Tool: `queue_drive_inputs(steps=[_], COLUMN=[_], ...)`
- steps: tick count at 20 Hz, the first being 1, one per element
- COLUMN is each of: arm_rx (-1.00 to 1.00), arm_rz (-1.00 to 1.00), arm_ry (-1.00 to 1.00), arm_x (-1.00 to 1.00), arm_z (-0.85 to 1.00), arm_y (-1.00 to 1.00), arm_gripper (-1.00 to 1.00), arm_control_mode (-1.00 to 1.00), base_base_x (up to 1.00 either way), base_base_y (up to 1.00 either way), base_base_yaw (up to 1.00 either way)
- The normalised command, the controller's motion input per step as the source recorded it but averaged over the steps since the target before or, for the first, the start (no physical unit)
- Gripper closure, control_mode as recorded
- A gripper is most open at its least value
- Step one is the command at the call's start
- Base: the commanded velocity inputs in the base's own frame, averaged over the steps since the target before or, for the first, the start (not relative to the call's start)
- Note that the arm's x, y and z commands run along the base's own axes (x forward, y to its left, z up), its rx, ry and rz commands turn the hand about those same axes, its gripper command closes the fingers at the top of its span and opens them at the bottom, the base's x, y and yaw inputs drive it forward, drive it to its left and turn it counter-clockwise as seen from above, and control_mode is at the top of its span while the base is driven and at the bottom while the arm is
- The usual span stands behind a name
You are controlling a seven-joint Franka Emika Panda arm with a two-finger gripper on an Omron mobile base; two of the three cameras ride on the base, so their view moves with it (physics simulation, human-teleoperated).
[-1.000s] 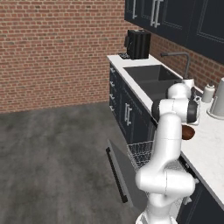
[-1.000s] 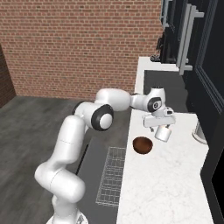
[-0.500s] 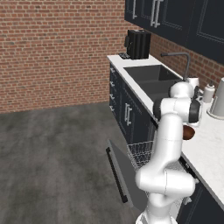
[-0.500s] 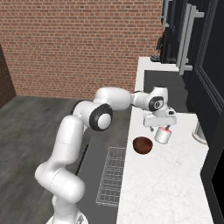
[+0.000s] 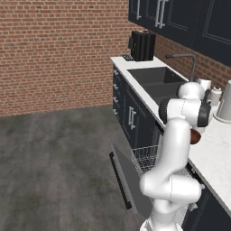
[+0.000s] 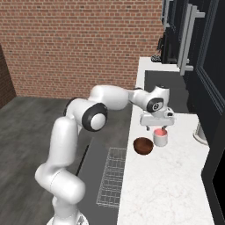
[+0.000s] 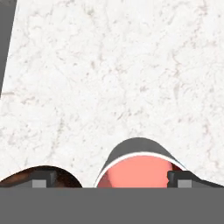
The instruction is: Pick up the cup and bowl from the counter, place them in the dishwasher, and close the dishwasher door.
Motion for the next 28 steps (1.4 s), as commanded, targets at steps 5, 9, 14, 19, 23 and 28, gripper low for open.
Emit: queue_drive_inputs(steps=[5,9,14,19,23,28], arm_rx=[0.00,0.00,0.00,0.00,0.00,0.00], arm_rz=[0.00,0.00,-0.03,-0.07,-0.03,0.00], arm_ry=[-0.25,-0.16,0.00,0.02,0.06,0.08], arm_x=[-0.09,-0.11,-0.20,-0.01,0.00,0.00], arm_z=[0.00,0.03,0.03,0.31,0.10,0.01], arm_y=[0.48,0.03,0.00,0.00,0.00,-0.21], arm_gripper=[-1.00,-1.00,-1.00,-1.00,-1.00,-1.00], arm_control_mode=[-1.00,-1.00,-1.00,-1.00,-1.00,-1.00], base_base_x=[0.00,0.00,0.00,0.00,0.00,0.00], base_base_y=[0.00,0.00,0.00,0.00,0.00,0.00], base_base_yaw=[0.00,0.00,0.00,0.00,0.00,0.00])
